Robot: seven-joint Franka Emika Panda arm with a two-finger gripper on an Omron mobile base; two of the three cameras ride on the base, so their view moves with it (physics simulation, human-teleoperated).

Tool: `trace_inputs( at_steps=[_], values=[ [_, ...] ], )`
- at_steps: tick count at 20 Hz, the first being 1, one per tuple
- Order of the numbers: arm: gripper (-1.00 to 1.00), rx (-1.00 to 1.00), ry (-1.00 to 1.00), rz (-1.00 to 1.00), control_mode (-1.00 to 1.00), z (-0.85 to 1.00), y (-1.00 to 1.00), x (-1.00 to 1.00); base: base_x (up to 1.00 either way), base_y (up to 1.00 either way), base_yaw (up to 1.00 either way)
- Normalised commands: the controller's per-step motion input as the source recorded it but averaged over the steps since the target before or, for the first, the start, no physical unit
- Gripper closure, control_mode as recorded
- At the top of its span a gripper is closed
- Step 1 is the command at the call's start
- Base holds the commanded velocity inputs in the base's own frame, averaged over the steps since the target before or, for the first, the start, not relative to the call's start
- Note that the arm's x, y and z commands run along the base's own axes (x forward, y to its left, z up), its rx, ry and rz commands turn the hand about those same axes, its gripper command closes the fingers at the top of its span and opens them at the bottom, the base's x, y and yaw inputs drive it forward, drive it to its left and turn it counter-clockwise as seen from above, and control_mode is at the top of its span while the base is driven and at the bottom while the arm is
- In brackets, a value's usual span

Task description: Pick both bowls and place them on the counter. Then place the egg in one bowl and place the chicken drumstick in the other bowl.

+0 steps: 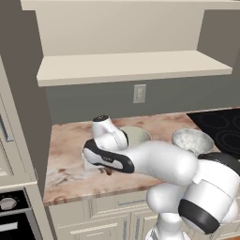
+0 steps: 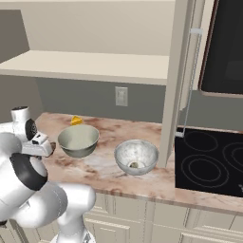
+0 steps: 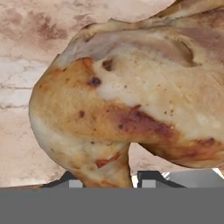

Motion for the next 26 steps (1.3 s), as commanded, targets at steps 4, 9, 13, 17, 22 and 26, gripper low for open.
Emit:
trace_inputs(
  at_steps=[4,9,13,17,22,26],
  values=[
    [1.00,0.00,-0.08,0.00,-1.00,0.52,-0.33,0.00,0.00,0.00,0.00],
    [1.00,0.01,-0.10,0.00,-1.00,0.49,-0.40,0.00,0.00,0.00,0.00],
    [1.00,0.03,-0.09,0.00,-1.00,0.48,-0.50,0.00,0.00,0.00,0.00],
    [1.00,0.04,-0.07,0.00,-1.00,0.32,-0.53,0.10,0.00,0.00,0.00],
    [1.00,0.06,-0.13,0.00,-1.00,-0.01,-0.44,0.11,0.00,0.00,0.00],
    [1.00,0.05,-0.11,0.00,-1.00,0.11,-0.41,0.12,0.00,0.00,0.00]
  ],
)
